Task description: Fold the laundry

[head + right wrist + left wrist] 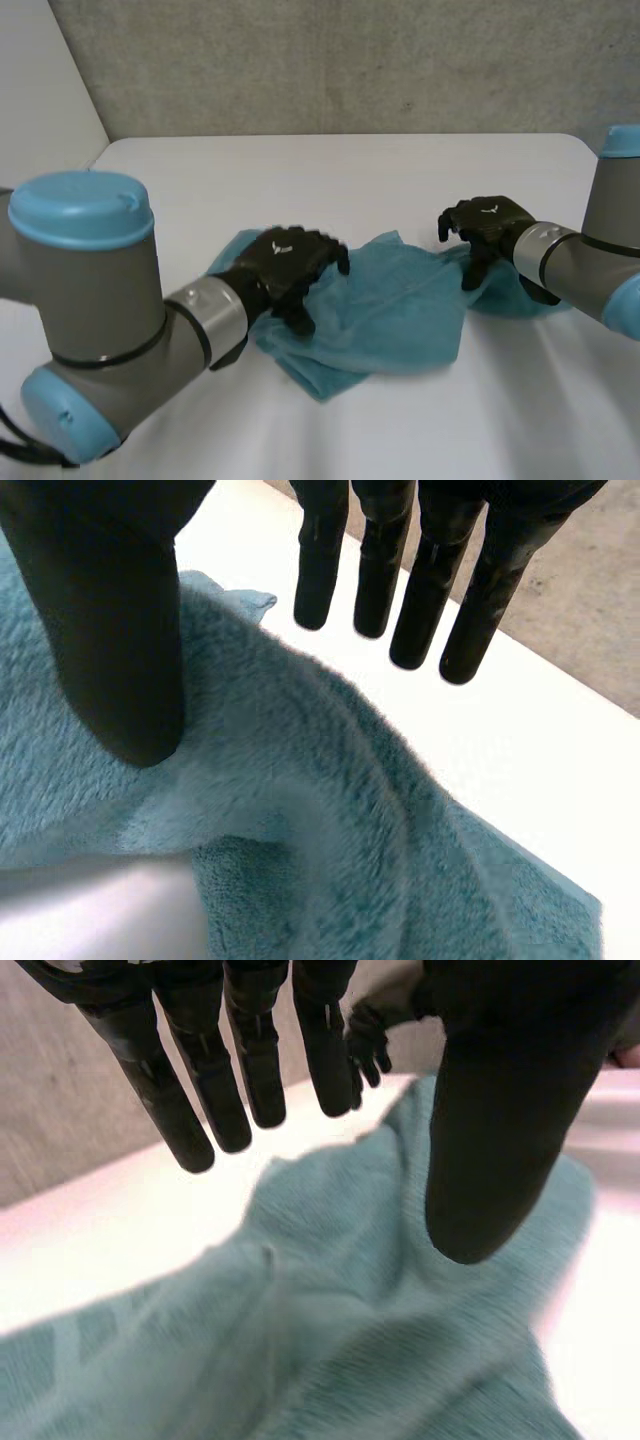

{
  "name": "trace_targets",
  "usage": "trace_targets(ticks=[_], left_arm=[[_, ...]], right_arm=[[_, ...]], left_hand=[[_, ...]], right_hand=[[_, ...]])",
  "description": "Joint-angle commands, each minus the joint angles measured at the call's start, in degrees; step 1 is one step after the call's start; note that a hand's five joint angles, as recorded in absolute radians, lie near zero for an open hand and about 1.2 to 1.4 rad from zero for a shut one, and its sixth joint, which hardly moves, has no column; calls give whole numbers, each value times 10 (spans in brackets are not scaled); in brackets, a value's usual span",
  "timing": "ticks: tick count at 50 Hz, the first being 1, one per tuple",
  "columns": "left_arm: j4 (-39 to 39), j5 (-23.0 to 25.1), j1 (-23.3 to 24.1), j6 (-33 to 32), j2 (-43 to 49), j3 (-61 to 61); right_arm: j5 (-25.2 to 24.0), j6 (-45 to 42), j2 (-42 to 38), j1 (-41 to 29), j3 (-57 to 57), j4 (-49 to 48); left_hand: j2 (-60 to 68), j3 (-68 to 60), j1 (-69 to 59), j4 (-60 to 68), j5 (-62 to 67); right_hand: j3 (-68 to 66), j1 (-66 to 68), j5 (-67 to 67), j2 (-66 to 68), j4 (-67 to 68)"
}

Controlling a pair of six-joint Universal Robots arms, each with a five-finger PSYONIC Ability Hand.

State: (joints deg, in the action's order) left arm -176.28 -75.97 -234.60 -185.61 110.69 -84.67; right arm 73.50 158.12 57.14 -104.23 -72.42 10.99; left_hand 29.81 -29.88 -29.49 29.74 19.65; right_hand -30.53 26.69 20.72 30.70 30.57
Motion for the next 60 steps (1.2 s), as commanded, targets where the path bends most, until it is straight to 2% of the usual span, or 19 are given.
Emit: trace_targets(ticks=[1, 4, 5, 7, 8, 10, 11, 13, 20, 30, 31, 37, 38, 40, 47, 54, 57, 59, 60], left_arm=[[-1, 35, -30, -57, 36, 77], [9, 79, -41, -125, 65, 95], [9, 79, -41, -126, 65, 95], [36, 131, -43, -199, 95, 105], [37, 131, -43, -200, 95, 105], [62, 167, -44, -275, 125, 111], [62, 167, -44, -275, 125, 111], [73, 178, -44, -343, 152, 113], [71, 176, -44, -422, 192, 118], [58, 157, -44, -430, 215, 143], [53, 148, -44, -430, 218, 144], [48, 80, -42, -432, 226, 141], [48, 80, -42, -432, 226, 141], [42, 47, -38, -440, 220, 141], [23, 16, -36, -438, 186, 132], [23, 14, -36, -421, 154, 116], [23, 14, -37, -397, 146, 110], [23, 13, -37, -371, 141, 109], [23, 13, -37, -371, 141, 109]], right_arm=[[2, 5, 108, 10, -91, -10], [-7, 12, 153, 11, -139, -21], [-14, 14, 175, 11, -164, -26], [-24, 13, 194, 12, -189, -28], [-24, 13, 194, 12, -189, -28], [-46, 13, 226, 14, -231, -29], [-46, 13, 226, 14, -231, -29], [-63, 11, 243, 19, -263, -30], [-71, 5, 251, 40, -305, -34], [-72, 5, 250, 40, -316, -39], [-72, 5, 250, 39, -317, -38], [-70, 13, 251, 37, -332, -38], [-70, 13, 251, 37, -332, -38], [-66, 21, 257, 28, -355, -46], [-63, 89, 271, -19, -392, -117], [-48, 105, 222, -45, -402, -198], [-16, 93, 174, -62, -387, -223], [28, 64, 138, -79, -362, -238], [28, 64, 138, -79, -362, -238]], left_hand=[[-8, 8, 4, -7, -6], [-4, 5, 1, -4, -3], [-4, 5, 1, -4, -3], [-7, 8, 4, -7, -6], [-8, 8, 4, -7, -6], [-9, 10, 6, -9, -8], [-9, 10, 6, -9, -8], [-16, 17, 13, -15, -14], [-19, 20, 16, -19, -18], [21, -20, -24, 22, 23], [109, -109, -112, 110, 111], [318, -318, -321, 319, 320], [319, -318, -322, 319, 320], [501, -500, -504, 502, 503], [502, -501, -505, 503, 503], [502, -501, -505, 503, 503], [502, -501, -505, 503, 503], [502, -501, -505, 503, 503], [502, -501, -505, 503, 503]], right_hand=[[13, 26, -15, -14, -13], [14, 24, -16, -16, -15], [14, 24, -16, -16, -15], [16, 22, -18, -18, -16], [16, 22, -18, -18, -17], [16, 22, -18, -18, -17], [16, 22, -18, -18, -17], [16, 22, -18, -18, -17], [14, 24, -16, -16, -15], [14, 24, -16, -16, -15], [16, 22, -18, -18, -16], [18, 21, -20, -19, -18], [18, 21, -20, -19, -18], [8, 31, -10, -9, -8], [16, 22, -18, -18, -16], [13, 26, -15, -14, -13], [-6, 44, 4, 4, 5], [-69, 108, 67, 68, 69], [-70, 108, 68, 68, 69]])
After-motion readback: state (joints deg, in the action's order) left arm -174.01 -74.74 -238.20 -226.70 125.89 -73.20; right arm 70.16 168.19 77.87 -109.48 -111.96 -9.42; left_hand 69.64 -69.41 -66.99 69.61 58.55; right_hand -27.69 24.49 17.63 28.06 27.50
